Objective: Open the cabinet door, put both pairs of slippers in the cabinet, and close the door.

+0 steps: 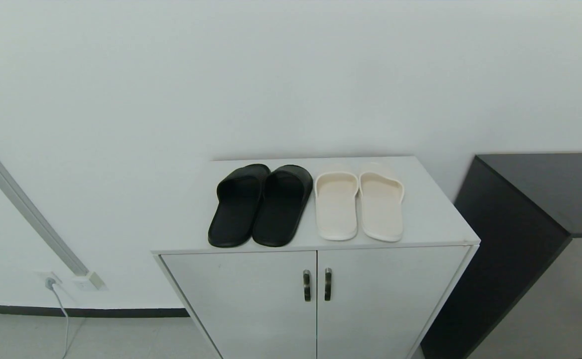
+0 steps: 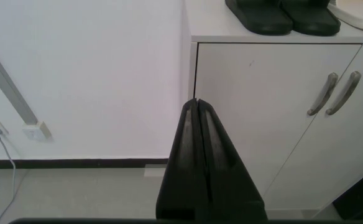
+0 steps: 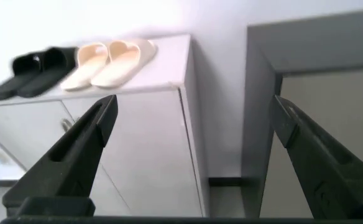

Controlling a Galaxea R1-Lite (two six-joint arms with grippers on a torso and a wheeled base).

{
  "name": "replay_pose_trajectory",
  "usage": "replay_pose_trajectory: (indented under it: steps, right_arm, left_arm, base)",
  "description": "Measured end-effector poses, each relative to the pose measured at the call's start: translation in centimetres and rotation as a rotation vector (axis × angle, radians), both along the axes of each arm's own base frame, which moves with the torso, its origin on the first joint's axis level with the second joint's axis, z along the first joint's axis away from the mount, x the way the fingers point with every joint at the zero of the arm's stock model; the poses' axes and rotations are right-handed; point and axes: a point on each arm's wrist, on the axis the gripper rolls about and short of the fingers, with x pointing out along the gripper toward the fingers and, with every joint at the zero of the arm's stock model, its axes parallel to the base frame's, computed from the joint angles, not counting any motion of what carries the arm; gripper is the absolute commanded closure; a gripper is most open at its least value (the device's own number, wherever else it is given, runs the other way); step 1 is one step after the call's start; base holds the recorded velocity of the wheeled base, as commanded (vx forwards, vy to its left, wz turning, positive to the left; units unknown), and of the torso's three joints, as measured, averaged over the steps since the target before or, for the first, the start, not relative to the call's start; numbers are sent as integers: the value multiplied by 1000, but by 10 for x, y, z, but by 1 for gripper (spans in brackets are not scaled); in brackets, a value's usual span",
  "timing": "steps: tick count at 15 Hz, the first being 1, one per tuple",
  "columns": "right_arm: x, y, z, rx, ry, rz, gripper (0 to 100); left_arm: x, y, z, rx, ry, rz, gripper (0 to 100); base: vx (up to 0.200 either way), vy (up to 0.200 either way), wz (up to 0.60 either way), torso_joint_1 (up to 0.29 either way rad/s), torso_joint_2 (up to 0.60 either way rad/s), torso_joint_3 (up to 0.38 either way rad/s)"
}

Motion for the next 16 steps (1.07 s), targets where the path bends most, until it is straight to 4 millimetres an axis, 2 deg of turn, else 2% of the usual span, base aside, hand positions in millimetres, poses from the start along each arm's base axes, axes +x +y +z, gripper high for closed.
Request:
replay_pose_trajectory:
  steps: [2, 8, 12, 16]
  right_arm:
    - [20, 1, 25, -14, 69, 51, 0]
    - [109, 14, 57, 46, 191, 224, 0]
    - [148, 51, 61, 30, 264, 370, 0]
    - [196, 106, 73, 63, 314, 393, 0]
  left_arm:
    - [0, 0, 0, 0, 0, 0, 100]
    - [0, 0, 0, 0, 0, 0, 100]
    - [0, 0, 0, 0, 0, 0, 100]
    - [0, 0, 0, 6, 1, 0, 100]
  base:
    - [0, 0, 0, 0, 0, 0]
    - [0, 0, 0, 0, 0, 0]
    - [0, 0, 0, 0, 0, 0]
    - [0, 0, 0, 0, 0, 0]
